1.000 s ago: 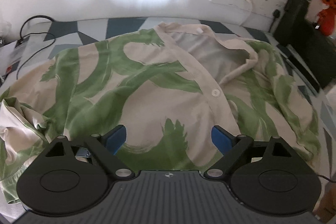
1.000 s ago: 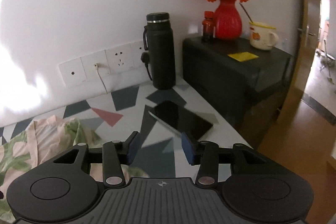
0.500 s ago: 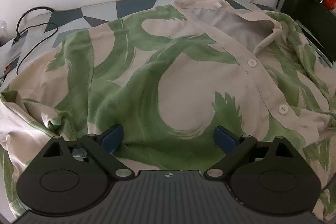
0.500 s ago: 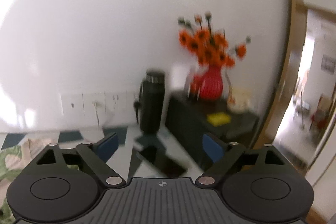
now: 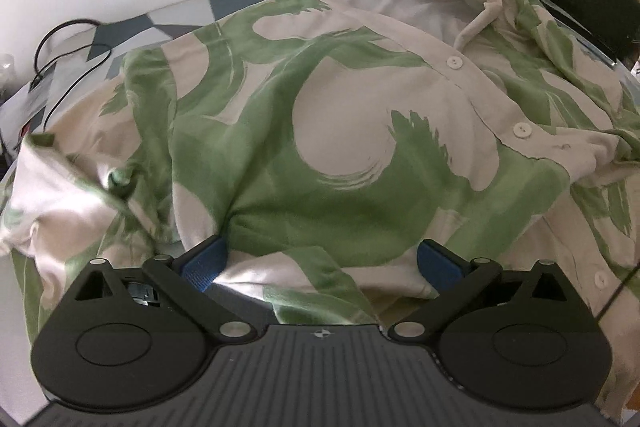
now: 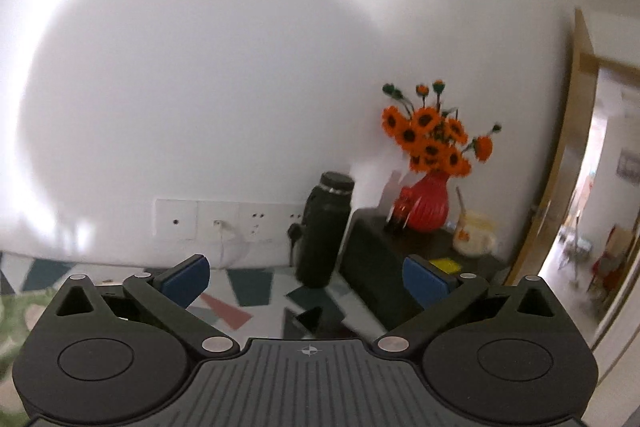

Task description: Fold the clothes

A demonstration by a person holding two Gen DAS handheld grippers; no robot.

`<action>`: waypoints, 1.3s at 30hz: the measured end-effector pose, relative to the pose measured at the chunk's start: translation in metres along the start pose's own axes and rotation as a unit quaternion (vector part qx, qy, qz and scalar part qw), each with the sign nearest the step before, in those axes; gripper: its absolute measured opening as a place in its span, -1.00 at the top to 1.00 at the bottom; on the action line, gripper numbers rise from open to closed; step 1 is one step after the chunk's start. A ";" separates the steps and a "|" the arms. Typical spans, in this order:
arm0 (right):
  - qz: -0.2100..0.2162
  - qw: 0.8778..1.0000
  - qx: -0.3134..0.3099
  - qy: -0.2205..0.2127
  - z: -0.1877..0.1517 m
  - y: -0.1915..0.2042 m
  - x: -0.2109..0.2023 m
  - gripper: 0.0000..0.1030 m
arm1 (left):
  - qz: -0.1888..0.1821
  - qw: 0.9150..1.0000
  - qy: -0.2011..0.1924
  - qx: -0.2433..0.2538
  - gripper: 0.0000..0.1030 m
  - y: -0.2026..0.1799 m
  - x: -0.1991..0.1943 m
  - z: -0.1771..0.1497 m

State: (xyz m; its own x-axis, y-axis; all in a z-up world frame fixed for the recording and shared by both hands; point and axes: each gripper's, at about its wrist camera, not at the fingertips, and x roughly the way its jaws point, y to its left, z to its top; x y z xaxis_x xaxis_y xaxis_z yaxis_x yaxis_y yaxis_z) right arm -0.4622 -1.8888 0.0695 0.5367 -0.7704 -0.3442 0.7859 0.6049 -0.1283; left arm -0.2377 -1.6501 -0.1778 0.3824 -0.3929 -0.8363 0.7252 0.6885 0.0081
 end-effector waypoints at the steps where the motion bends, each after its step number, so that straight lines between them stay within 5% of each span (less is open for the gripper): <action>1: 0.004 1.000 0.008 0.004 0.001 0.000 0.001 -0.98 | -0.002 1.000 0.000 -0.001 -1.00 0.001 -0.002 -0.003; 15: 0.054 0.997 0.046 -0.002 0.026 0.013 0.019 -0.98 | -0.010 0.999 0.036 -0.004 -0.99 0.021 -0.026 -0.016; 24: 0.111 0.991 0.051 0.056 -0.008 0.030 0.083 -0.99 | -0.008 0.996 -0.086 -0.031 -0.99 0.011 -0.074 0.052; 29: 0.137 0.985 0.025 0.098 -0.052 0.041 0.119 -0.97 | -0.076 0.990 -0.110 -0.052 -0.99 0.009 -0.063 0.100; 33: 0.170 0.976 -0.028 0.132 -0.086 0.056 0.144 -0.46 | -0.126 0.983 -0.114 -0.068 -0.99 -0.007 -0.029 0.138; 39: 0.208 0.959 -0.035 0.187 -0.126 0.069 0.178 -0.17 | -0.164 0.981 -0.076 -0.072 -0.99 -0.037 0.044 0.203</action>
State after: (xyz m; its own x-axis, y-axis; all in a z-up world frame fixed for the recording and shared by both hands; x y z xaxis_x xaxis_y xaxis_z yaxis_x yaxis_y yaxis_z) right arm -0.3508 -1.9590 -0.1176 0.6413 -0.3407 -0.6875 0.4979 0.8665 0.0349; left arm -0.1316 -1.8167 -0.1040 0.2299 -0.6867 -0.6897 0.7396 0.5839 -0.3348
